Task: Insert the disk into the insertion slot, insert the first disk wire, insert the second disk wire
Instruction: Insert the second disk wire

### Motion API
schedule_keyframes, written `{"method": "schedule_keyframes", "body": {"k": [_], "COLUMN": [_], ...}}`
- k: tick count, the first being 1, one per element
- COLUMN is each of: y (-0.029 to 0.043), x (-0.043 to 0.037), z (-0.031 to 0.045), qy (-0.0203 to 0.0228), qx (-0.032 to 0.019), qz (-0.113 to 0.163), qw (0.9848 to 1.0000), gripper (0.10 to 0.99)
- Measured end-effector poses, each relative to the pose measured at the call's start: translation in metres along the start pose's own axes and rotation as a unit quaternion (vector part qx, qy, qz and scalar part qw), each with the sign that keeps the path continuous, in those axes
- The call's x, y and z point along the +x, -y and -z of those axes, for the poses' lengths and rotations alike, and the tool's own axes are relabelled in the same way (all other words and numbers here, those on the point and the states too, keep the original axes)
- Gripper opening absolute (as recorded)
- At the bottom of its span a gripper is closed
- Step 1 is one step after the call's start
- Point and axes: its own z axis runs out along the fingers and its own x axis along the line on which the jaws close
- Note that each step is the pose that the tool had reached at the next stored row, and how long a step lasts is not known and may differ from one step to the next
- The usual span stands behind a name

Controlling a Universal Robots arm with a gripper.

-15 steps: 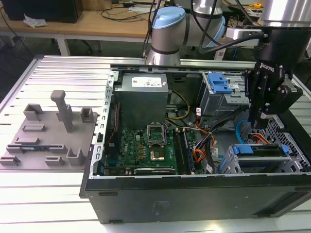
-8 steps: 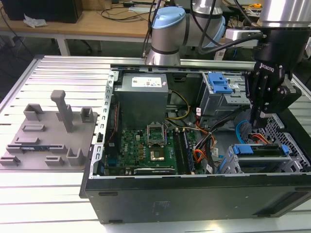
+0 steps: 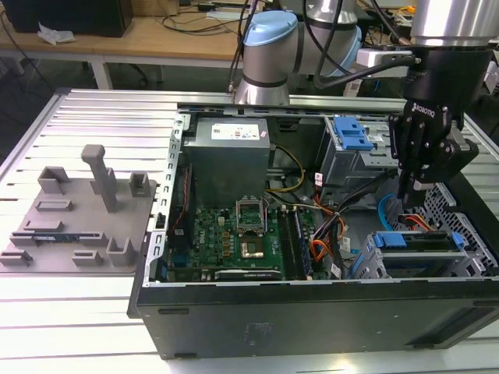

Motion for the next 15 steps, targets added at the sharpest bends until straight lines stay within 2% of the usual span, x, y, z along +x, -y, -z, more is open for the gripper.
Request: {"method": "schedule_keyframes", "body": {"k": [2,3,5,9,11,12,15], "y": [-0.0001,-0.0001,-0.0001,-0.0001,0.0026,0.0047,0.0121], "x": [0.0,-0.0001,-0.0002,-0.0004,-0.0004,-0.0004,-0.0004], "z": [-0.0001,-0.0001,-0.0002,-0.0001,-0.0003,-0.0003,-0.0007], "qy": [-0.0001,0.0,0.0,0.0,0.0001,0.0001,0.0002], "qx": [0.0,0.0001,0.0001,0.0001,-0.0009,-0.003,-0.015], "qz": [0.0,0.0,0.0,0.0,-0.001,0.0,0.004], "qw": [1.0,1.0,1.0,1.0,1.0,1.0,0.9999], "gripper": [0.259,0.192,0.161,0.161,0.161,0.161,0.161]}}
